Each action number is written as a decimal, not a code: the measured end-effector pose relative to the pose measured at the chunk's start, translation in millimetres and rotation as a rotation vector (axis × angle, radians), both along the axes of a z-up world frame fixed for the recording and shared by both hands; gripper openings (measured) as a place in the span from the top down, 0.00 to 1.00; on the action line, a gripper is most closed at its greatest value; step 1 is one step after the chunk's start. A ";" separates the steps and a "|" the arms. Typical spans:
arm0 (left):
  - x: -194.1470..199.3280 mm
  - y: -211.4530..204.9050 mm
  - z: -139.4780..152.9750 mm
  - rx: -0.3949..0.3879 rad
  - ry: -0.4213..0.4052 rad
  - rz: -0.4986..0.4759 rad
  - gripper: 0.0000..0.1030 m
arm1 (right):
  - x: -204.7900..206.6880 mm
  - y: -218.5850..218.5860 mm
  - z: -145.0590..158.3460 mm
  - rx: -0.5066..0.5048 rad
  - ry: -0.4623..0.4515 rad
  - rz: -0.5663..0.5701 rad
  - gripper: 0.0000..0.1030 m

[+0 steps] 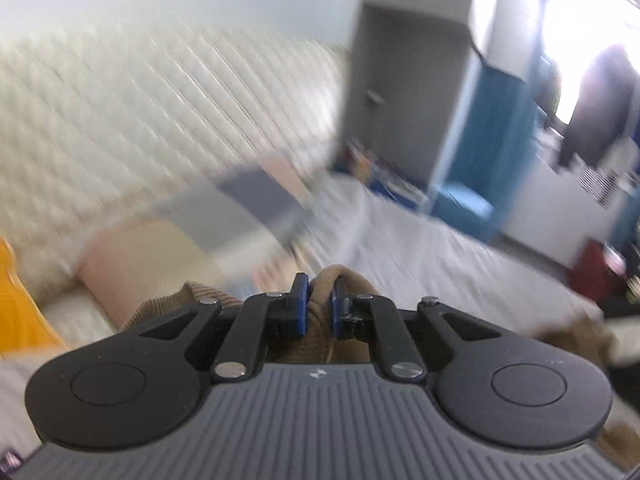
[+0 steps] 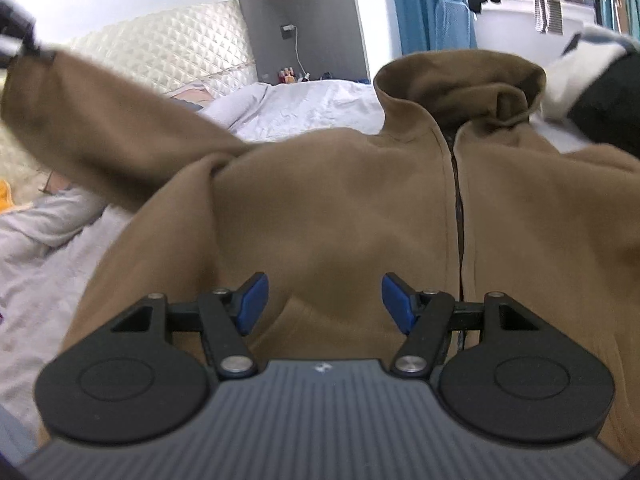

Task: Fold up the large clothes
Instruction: 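Pull the held sleeve outward with the left gripper to spread it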

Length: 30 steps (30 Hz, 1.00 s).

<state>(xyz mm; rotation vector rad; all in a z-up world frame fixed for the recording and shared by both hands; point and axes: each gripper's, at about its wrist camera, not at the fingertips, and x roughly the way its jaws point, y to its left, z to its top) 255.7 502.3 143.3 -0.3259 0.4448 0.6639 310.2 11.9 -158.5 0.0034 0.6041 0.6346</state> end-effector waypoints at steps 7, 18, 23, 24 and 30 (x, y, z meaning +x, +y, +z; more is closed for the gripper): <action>90.4 77.2 -20.2 0.089 0.085 0.153 0.87 | 19.6 2.9 -7.5 0.021 0.030 -0.022 0.37; 186.6 189.1 -209.0 -0.007 0.326 0.244 0.87 | 54.1 15.8 -22.1 0.021 0.011 -0.049 0.37; 199.2 212.2 -238.5 -0.072 0.341 0.216 0.86 | 81.8 22.4 -40.5 0.008 0.058 -0.082 0.36; 199.4 216.9 -239.0 -0.083 0.344 0.203 0.85 | 85.8 22.1 -43.4 0.010 0.069 -0.092 0.37; 174.9 227.3 -210.6 -0.156 0.305 0.195 0.34 | 88.6 25.0 -49.2 -0.005 0.073 -0.102 0.36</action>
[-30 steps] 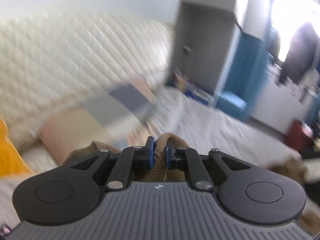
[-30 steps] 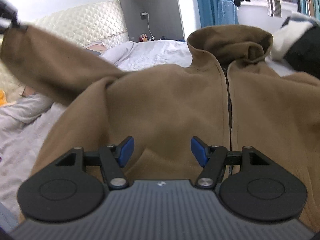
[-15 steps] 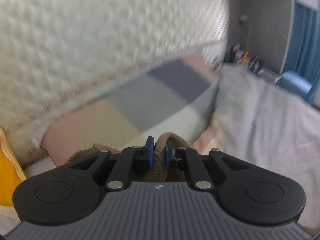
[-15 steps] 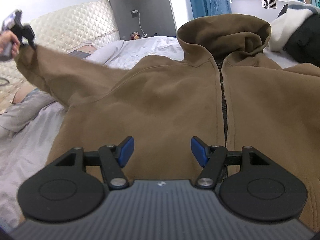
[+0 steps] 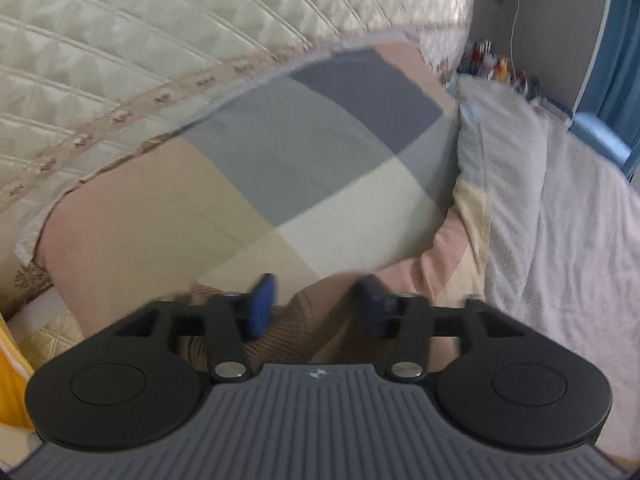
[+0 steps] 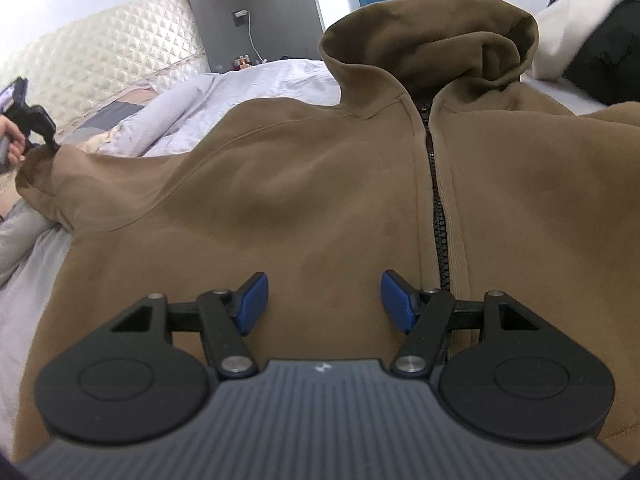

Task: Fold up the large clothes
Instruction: 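Pull the held sleeve outward with the left gripper to spread it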

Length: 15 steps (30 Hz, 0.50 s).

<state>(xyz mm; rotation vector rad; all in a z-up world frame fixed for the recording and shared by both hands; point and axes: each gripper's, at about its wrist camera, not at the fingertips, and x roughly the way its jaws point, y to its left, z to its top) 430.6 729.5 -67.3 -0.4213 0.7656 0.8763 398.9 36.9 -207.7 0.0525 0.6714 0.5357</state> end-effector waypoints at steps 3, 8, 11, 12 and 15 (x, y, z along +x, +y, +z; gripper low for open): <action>-31.1 -7.7 21.7 -0.023 -0.109 -0.004 0.30 | -5.9 -0.6 3.0 -0.002 -0.003 0.005 0.36; -78.1 -36.5 29.4 -0.013 -0.158 -0.026 0.29 | -12.1 -4.5 10.4 0.020 0.010 -0.007 0.37; -104.0 -52.9 15.0 -0.052 -0.198 0.002 0.29 | -16.7 -7.2 16.0 0.029 0.006 -0.019 0.37; -111.7 -56.1 7.1 -0.090 -0.224 0.017 0.29 | -17.4 -7.9 17.2 0.031 0.005 -0.022 0.37; -124.3 -59.8 -18.8 -0.203 -0.259 0.117 0.29 | -20.6 -9.5 20.9 0.045 0.005 -0.027 0.37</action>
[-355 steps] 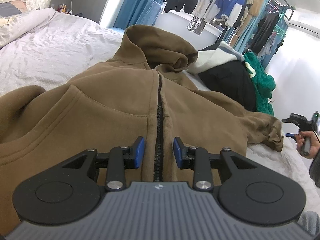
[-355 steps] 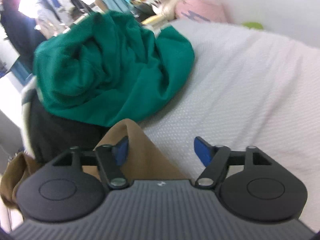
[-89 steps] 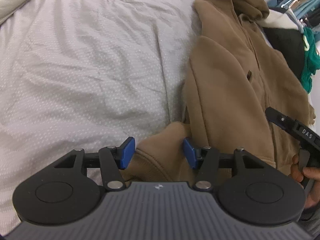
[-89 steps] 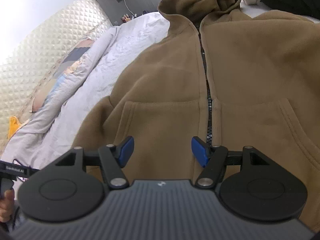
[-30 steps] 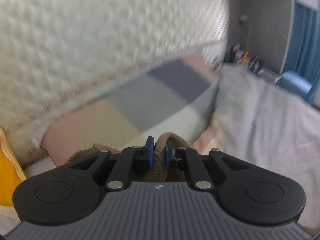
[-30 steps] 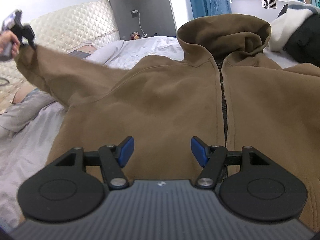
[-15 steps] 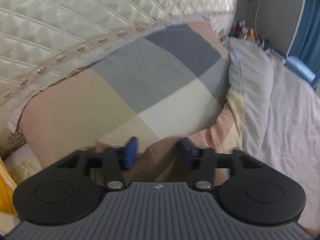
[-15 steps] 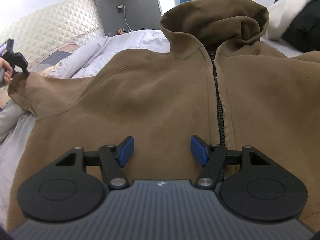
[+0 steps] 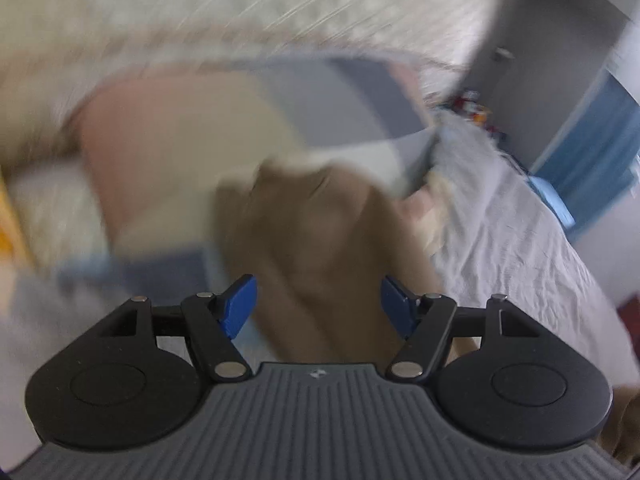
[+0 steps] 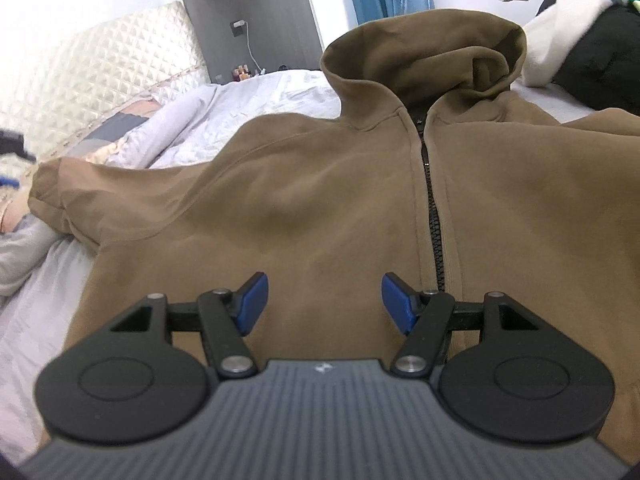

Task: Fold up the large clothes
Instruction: 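Pull the held sleeve outward with the left gripper to spread it, then open the left gripper to lay the sleeve on the bed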

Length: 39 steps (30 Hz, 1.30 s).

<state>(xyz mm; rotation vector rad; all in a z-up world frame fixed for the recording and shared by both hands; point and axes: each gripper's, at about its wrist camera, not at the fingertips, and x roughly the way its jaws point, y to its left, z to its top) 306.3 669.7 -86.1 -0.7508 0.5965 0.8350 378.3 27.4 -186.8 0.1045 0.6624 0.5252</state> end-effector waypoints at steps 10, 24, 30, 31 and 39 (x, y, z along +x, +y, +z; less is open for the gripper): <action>19.9 19.6 -46.6 -0.059 -0.054 0.243 0.57 | 1.4 2.0 -3.3 -0.040 -0.022 -0.003 0.37; 80.2 16.6 -40.2 0.152 0.110 0.234 0.75 | 18.3 3.0 -12.3 -0.049 -0.011 -0.010 0.37; 42.4 -2.8 -12.9 0.062 0.099 0.141 0.57 | 17.7 -4.8 -8.3 -0.002 0.012 -0.015 0.37; 34.5 -11.7 -6.2 0.060 0.112 0.130 0.57 | 17.8 -7.0 -7.3 0.006 0.014 -0.016 0.37; -33.0 -102.5 52.0 0.036 0.132 -0.035 0.57 | 2.7 -27.8 8.0 0.038 0.030 -0.050 0.37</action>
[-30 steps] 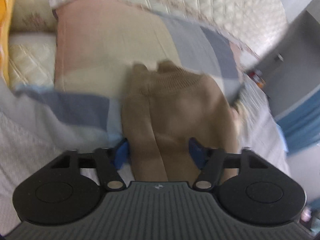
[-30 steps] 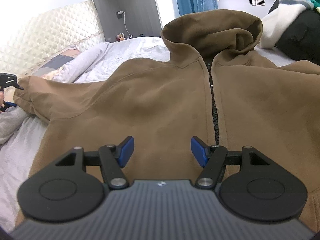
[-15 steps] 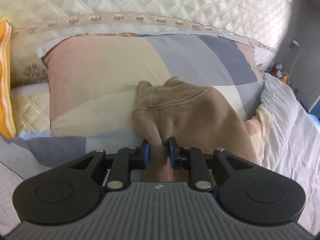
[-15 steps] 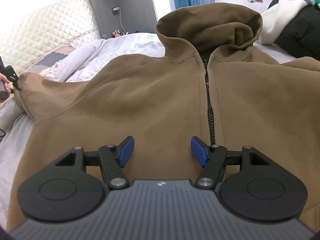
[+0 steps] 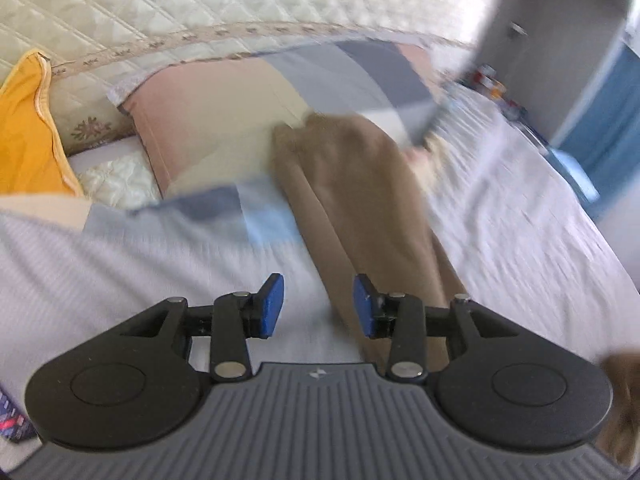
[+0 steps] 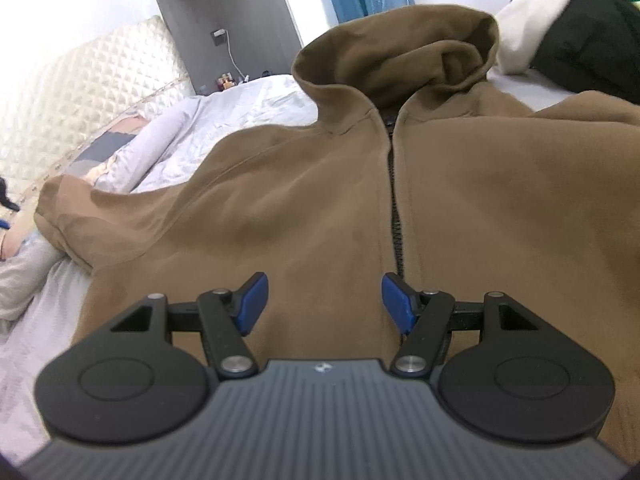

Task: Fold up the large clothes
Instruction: 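Open the left gripper to lay the sleeve on the bed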

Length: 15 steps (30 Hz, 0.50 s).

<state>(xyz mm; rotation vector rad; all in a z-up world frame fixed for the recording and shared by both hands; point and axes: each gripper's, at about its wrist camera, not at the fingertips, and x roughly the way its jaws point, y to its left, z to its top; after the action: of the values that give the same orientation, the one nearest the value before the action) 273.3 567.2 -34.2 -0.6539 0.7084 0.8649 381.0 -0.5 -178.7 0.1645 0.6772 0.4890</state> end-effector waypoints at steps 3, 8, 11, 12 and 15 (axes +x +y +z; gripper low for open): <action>-22.0 -55.5 8.7 -0.031 -0.002 -0.113 0.57 | -11.8 -7.0 9.6 0.015 0.007 -0.003 0.37; -49.5 -159.7 -5.6 -0.130 0.005 -0.296 0.57 | -44.4 -17.0 33.8 0.008 -0.040 0.033 0.36; -66.6 -225.3 -29.9 -0.188 0.034 -0.398 0.56 | -65.4 -26.4 49.3 0.045 -0.057 0.043 0.36; -71.8 -244.5 -40.0 -0.206 0.041 -0.429 0.56 | -73.1 -30.8 53.7 0.064 -0.062 0.044 0.36; -87.3 -291.4 -71.9 -0.250 0.073 -0.472 0.56 | -90.5 -43.1 60.2 0.098 -0.079 0.059 0.36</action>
<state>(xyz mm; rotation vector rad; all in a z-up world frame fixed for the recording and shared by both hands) 186.0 275.8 -106.1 -0.6419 0.9980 0.3684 290.5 -43.5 -118.5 0.2167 0.5823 0.5832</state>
